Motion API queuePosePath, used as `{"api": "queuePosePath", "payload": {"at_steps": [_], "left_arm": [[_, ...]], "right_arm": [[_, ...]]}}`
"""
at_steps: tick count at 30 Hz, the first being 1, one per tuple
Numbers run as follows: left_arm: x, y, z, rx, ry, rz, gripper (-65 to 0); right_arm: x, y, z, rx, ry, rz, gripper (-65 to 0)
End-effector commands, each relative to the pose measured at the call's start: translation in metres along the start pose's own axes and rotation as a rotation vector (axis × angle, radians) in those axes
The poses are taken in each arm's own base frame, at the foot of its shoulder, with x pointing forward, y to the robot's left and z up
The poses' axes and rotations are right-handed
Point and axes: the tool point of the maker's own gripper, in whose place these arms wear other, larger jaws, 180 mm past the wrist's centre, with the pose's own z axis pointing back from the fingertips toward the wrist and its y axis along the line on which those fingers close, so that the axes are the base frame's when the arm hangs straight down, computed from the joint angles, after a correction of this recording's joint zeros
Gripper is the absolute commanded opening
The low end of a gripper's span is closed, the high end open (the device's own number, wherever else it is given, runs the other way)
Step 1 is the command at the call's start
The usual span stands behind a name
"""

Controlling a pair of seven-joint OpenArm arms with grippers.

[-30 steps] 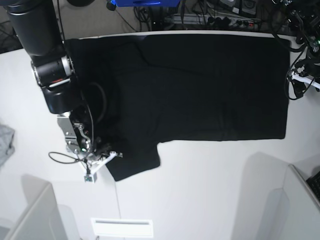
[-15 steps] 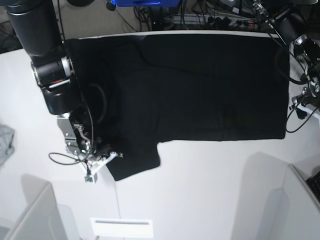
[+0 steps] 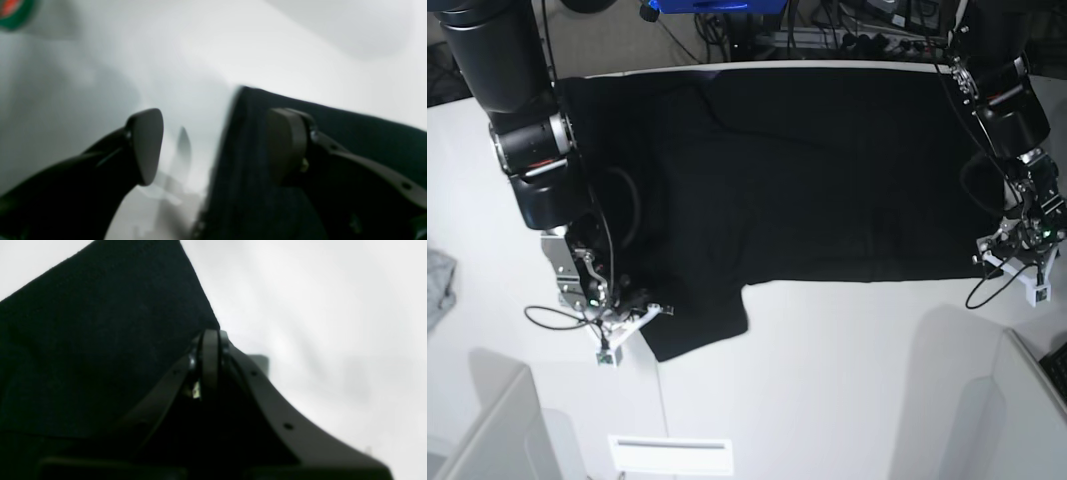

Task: Fold the T-shirt properly
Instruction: 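Grasp the hem corners with the right and left grippers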

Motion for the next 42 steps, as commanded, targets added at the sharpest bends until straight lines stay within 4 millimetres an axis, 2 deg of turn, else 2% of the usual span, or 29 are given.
{"api": "queuePosePath", "payload": {"at_steps": [1,5,14,23,25,27,30,32,38,41,42], "left_arm": [[0.026,0.007,0.002,0.011,-0.061,0.009,-18.8],[0.022,-0.001,-0.011,-0.010,-0.054,0.031,-18.8],[0.009,-0.020,-0.029,-0.044,-0.038,0.018,-18.8],[0.000,-0.025,-0.033,-0.056,-0.023,0.012,-19.1],[0.000,-0.026,-0.033,-0.056,-0.023,0.009,-23.5],[-0.001,-0.026,-0.033,-0.058,-0.018,0.007,-33.1],[-0.001,-0.026,-0.033,-0.059,-0.016,0.007,-52.2],[-0.010,-0.024,-0.034,-0.056,-0.005,0.003,-65.0],[-0.013,-0.024,-0.033,-0.056,-0.002,0.000,-65.0],[0.002,-0.024,-0.028,-0.053,-0.045,-0.010,-65.0],[0.001,-0.021,-0.025,-0.048,-0.052,-0.020,-65.0]], "right_arm": [[0.004,0.001,0.002,0.005,0.020,0.001,-65.0],[0.003,0.001,0.002,0.005,0.021,0.001,-65.0],[0.000,0.002,0.001,0.005,0.027,0.005,-65.0],[0.001,0.002,0.001,0.005,0.027,0.004,-65.0],[0.001,0.001,0.001,0.005,0.026,0.002,-65.0],[0.001,0.001,0.001,0.005,0.024,0.001,-65.0],[0.001,0.001,0.001,0.005,0.024,0.001,-65.0],[-0.004,0.001,0.001,0.005,0.030,0.000,-65.0],[0.007,0.011,0.006,0.030,-0.016,0.013,-65.0],[0.012,0.021,0.011,0.055,-0.044,0.024,-65.0],[0.012,0.023,0.012,0.061,-0.048,0.026,-65.0]]}}
